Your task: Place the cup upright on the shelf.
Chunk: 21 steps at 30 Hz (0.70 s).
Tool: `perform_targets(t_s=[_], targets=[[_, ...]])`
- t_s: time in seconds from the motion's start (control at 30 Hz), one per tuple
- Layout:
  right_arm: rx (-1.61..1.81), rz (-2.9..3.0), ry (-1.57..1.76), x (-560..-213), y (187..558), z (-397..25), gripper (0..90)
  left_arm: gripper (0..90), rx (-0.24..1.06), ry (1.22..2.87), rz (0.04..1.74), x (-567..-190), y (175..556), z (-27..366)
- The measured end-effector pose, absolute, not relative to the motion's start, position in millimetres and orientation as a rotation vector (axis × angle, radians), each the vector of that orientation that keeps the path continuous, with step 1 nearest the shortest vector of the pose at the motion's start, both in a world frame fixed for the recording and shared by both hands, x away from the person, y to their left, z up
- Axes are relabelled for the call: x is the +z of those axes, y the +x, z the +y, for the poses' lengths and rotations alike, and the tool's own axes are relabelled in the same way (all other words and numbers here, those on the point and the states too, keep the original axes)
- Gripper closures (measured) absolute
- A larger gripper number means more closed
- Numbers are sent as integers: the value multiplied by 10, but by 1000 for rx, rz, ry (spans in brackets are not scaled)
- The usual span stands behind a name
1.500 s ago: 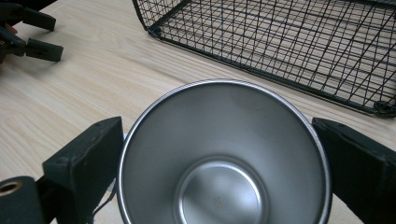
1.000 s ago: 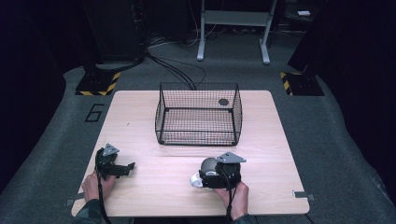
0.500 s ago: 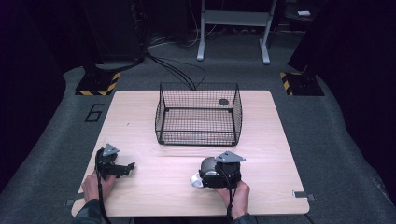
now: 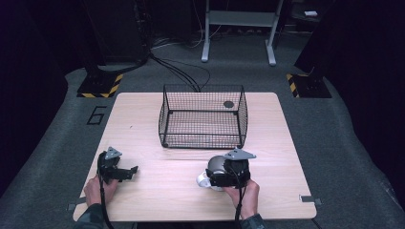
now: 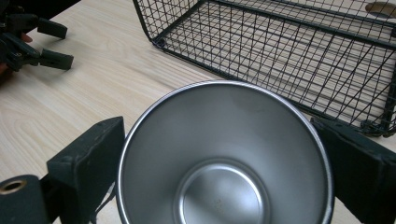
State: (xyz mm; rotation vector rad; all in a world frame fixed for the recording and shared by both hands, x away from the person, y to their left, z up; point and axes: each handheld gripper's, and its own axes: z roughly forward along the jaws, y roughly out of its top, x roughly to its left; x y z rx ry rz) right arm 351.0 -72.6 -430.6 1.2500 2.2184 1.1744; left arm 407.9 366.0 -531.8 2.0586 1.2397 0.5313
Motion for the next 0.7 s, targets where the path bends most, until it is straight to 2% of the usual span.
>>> perform_targets(t_s=[0.7], targets=[[1173, 2229, 1229, -4059, 3730, -789, 60, 0, 536, 2055, 1241, -5321, 4080, 3658]])
